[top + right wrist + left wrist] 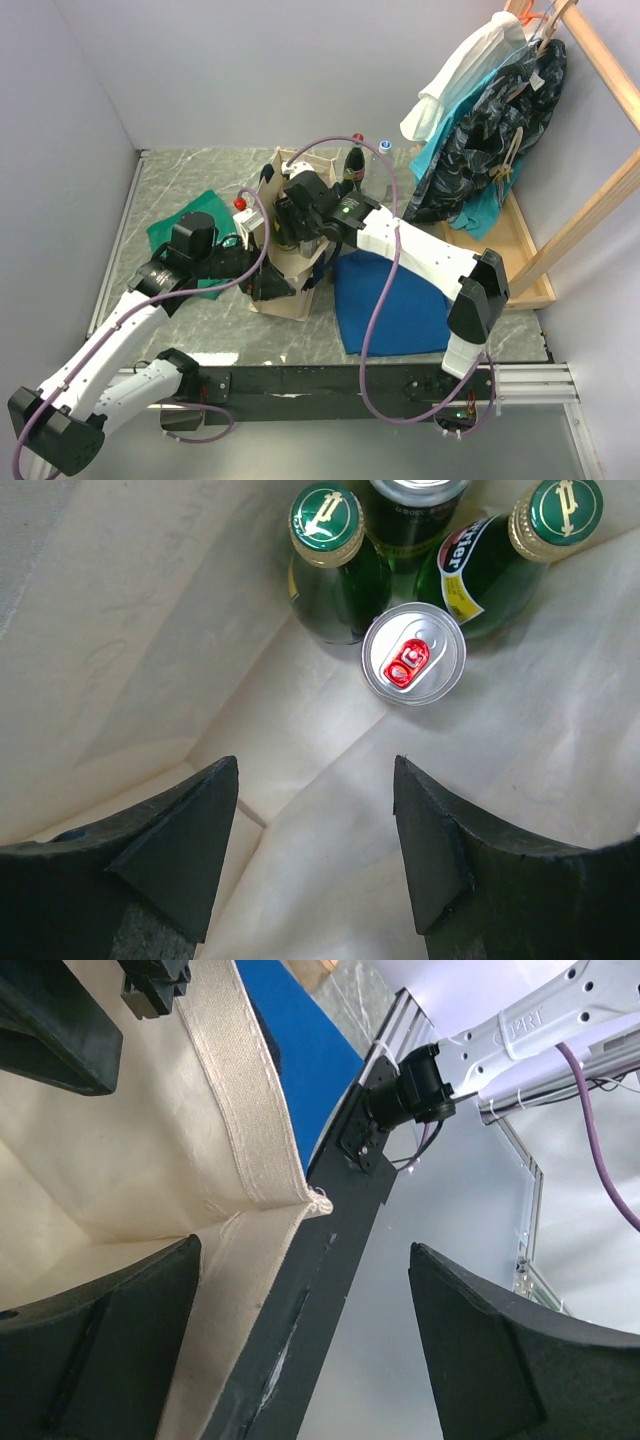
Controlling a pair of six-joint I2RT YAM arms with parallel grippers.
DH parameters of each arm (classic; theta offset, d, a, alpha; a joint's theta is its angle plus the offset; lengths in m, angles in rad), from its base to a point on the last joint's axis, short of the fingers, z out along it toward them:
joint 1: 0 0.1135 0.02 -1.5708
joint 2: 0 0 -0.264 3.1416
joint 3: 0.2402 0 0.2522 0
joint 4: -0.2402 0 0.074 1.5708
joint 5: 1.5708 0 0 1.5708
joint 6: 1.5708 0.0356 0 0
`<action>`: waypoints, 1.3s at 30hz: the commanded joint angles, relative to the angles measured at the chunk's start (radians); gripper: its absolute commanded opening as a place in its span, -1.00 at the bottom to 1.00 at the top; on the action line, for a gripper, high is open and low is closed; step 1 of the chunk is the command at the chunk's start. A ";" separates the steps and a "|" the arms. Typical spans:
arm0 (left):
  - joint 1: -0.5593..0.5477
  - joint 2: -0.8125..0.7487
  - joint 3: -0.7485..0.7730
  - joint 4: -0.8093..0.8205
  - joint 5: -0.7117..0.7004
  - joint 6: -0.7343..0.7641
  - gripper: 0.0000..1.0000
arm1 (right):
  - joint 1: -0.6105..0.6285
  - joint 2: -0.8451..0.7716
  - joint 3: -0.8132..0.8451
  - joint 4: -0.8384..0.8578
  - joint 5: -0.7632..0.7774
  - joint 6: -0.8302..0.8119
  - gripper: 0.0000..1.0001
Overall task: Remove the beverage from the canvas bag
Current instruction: Adjust the canvas bag at the center of the board.
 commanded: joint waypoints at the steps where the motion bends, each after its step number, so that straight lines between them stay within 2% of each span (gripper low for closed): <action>1: -0.007 0.020 -0.003 -0.040 0.030 0.024 0.85 | 0.004 -0.048 -0.022 -0.012 0.031 0.022 0.40; 4: -0.007 0.014 0.002 -0.024 0.022 0.020 0.91 | 0.007 -0.077 -0.040 -0.010 0.026 0.014 0.40; 9: -0.009 0.029 0.000 -0.009 0.068 0.013 0.86 | 0.010 -0.112 -0.051 -0.004 0.051 0.024 0.41; 17: -0.018 0.046 0.013 -0.084 0.075 0.079 0.80 | 0.010 -0.078 0.047 -0.012 0.086 -0.010 0.42; 18: -0.018 0.043 0.025 -0.099 0.018 0.078 0.78 | 0.010 -0.072 0.056 -0.013 0.088 -0.013 0.41; 22: -0.018 -0.010 0.079 -0.081 -0.059 0.049 0.93 | 0.010 -0.057 0.098 -0.007 0.077 -0.027 0.42; 25: -0.018 -0.036 0.103 -0.055 -0.067 0.018 0.99 | 0.010 -0.048 0.110 -0.009 0.072 -0.028 0.43; 32: -0.018 -0.076 0.137 -0.034 -0.095 -0.022 0.99 | 0.010 -0.057 0.090 0.011 0.062 -0.025 0.42; 39: -0.018 -0.072 0.132 -0.063 -0.061 -0.020 0.97 | 0.010 -0.066 0.081 0.014 0.057 -0.024 0.43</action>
